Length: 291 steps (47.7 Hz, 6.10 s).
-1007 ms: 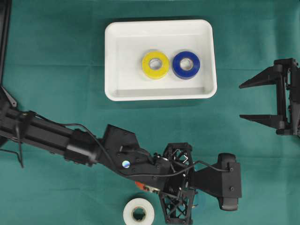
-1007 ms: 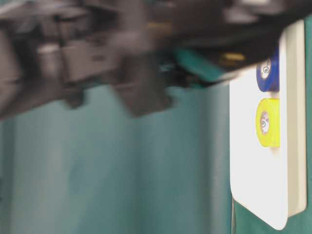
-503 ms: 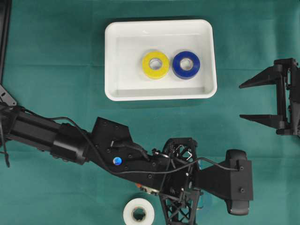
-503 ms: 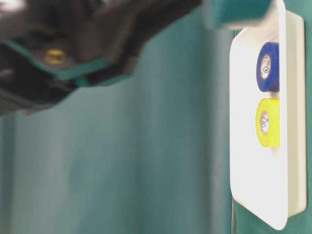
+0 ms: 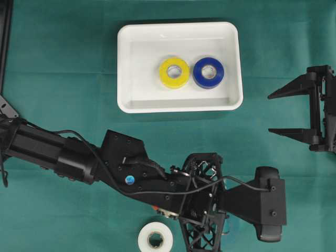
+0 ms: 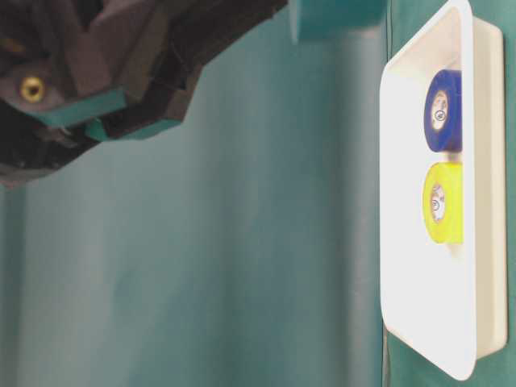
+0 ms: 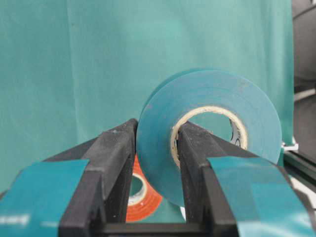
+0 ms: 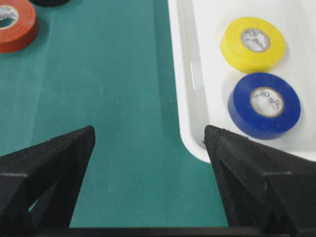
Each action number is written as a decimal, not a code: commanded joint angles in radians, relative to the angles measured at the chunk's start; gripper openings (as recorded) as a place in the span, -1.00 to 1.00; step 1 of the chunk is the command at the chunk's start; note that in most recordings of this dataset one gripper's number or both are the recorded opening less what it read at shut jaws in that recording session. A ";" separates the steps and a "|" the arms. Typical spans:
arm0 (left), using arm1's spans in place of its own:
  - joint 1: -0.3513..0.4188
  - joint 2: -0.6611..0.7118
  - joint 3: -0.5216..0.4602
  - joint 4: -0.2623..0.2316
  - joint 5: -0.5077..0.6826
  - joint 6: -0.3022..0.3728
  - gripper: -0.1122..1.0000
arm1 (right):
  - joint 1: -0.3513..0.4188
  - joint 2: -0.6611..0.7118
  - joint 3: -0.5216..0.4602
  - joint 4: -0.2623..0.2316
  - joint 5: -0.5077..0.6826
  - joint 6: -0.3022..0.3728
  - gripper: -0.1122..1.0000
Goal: Pick up the tape from a random location and place it into the white case.
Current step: 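Close the left gripper on the teal roll, then lift and carry the teal roll to the tray's left side, then lower the teal roll into the tray and open the left gripper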
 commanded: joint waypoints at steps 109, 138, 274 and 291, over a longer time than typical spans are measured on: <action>-0.011 -0.617 0.857 0.000 -0.348 -0.071 -0.44 | -0.002 0.009 -0.025 -0.002 -0.005 0.002 0.78; 0.052 -0.598 0.836 0.000 -0.348 -0.071 -0.44 | -0.002 0.018 -0.023 -0.002 0.002 -0.002 0.78; 0.595 -0.597 0.870 -0.006 -0.385 -0.063 -0.44 | -0.002 0.018 -0.028 -0.014 0.017 -0.003 0.78; 0.595 -0.575 0.902 -0.006 -0.420 -0.064 -0.44 | -0.002 0.018 -0.028 -0.014 0.017 -0.003 0.78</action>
